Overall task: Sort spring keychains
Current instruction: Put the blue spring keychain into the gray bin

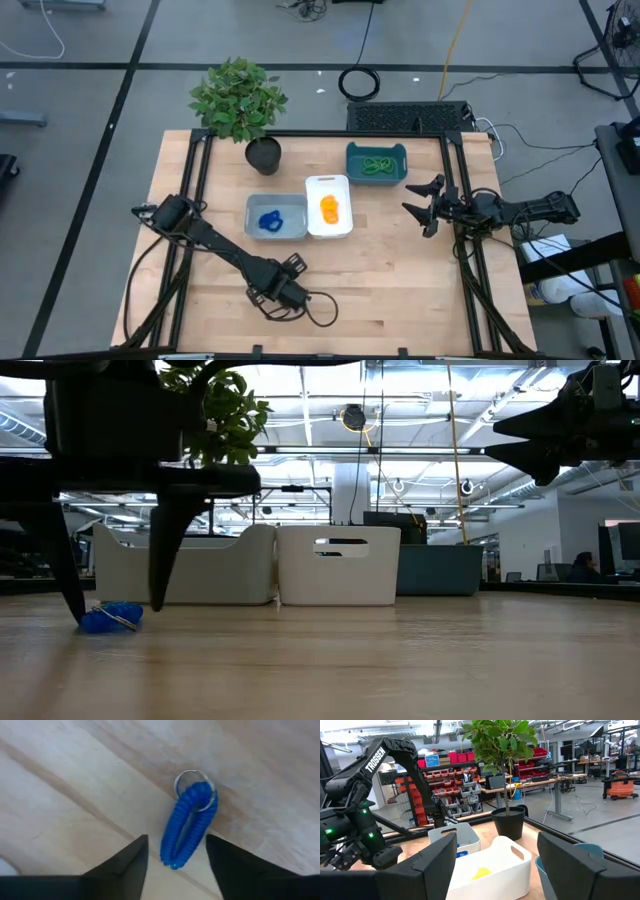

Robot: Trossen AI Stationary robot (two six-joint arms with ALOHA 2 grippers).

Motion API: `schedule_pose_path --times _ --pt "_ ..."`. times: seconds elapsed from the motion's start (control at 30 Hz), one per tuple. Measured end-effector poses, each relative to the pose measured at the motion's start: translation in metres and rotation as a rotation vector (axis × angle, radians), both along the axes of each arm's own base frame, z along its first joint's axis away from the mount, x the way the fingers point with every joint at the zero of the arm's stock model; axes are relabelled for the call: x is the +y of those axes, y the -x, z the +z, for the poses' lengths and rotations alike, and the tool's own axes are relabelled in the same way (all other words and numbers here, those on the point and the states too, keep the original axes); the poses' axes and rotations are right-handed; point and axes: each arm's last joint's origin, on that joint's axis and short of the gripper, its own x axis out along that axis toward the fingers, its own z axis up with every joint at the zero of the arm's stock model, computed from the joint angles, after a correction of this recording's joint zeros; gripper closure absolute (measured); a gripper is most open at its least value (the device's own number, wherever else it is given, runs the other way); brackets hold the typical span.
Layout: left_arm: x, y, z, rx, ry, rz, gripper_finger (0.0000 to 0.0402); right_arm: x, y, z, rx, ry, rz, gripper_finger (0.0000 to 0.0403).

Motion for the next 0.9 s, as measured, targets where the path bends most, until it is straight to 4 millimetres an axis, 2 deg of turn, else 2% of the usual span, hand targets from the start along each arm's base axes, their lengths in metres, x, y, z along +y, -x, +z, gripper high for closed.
schedule_pose_path --times 0.33,0.53,0.77,0.9 --pt "-0.001 0.000 0.000 0.040 0.090 0.011 0.0331 0.000 0.000 0.000 0.000 0.000 0.000 0.0140" --pt "0.004 -0.004 0.000 0.028 0.126 0.169 0.0384 0.000 0.000 0.000 0.000 0.000 0.000 0.0140" --pt "0.006 -0.008 0.005 0.010 0.200 0.387 0.0392 0.000 0.000 0.000 0.000 0.000 0.000 0.0140" --pt "0.009 -0.007 0.025 -0.027 0.266 0.536 0.0394 0.000 0.000 0.000 0.000 0.000 0.000 0.0140"
